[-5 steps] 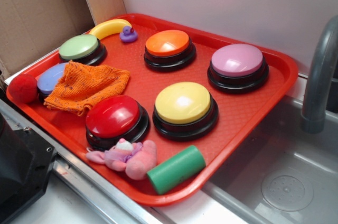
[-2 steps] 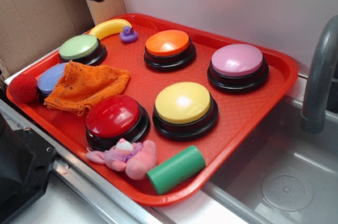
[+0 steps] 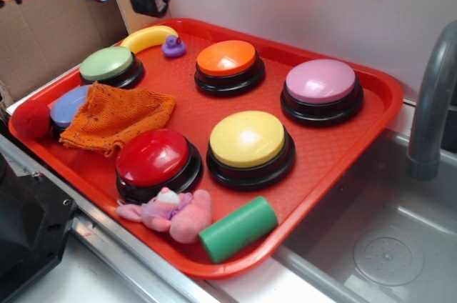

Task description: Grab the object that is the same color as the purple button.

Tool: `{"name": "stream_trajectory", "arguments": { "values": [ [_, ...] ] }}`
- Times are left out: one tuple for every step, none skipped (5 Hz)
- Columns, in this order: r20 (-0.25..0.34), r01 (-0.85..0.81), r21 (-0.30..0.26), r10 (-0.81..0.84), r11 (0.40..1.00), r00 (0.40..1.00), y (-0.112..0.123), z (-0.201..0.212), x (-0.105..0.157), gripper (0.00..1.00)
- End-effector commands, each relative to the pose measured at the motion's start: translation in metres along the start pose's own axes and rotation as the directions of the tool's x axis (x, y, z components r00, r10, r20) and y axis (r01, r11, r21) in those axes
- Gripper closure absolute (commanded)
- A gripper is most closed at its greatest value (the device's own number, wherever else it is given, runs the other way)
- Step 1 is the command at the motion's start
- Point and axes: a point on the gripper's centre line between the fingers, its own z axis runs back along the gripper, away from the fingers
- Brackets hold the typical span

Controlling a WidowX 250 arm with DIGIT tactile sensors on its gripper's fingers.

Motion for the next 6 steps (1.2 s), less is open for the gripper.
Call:
{"name": "stream_trajectory", "arguments": {
  "values": [
    [0.106, -0.128, 0.056, 0.121, 0.99, 0.987, 0.022, -0.025, 0.039, 0.0],
    [0.097, -0.16, 0.052, 0.154, 0.986, 0.983, 0.027, -0.037, 0.053, 0.0],
    [0.074, -0.17, 0.071, 0.165, 0.983, 0.984, 0.032, -0.052, 0.063, 0.0],
    [0.061, -0.158, 0.041, 0.156, 0.987, 0.986, 0.03, -0.069, 0.068, 0.0],
    [0.031, -0.138, 0.034, 0.137, 0.99, 0.99, 0.028, -0.089, 0.07, 0.0],
    [0.018, -0.119, -0.008, 0.119, 0.993, 0.993, 0.028, -0.109, 0.073, 0.0]
  ]
}}
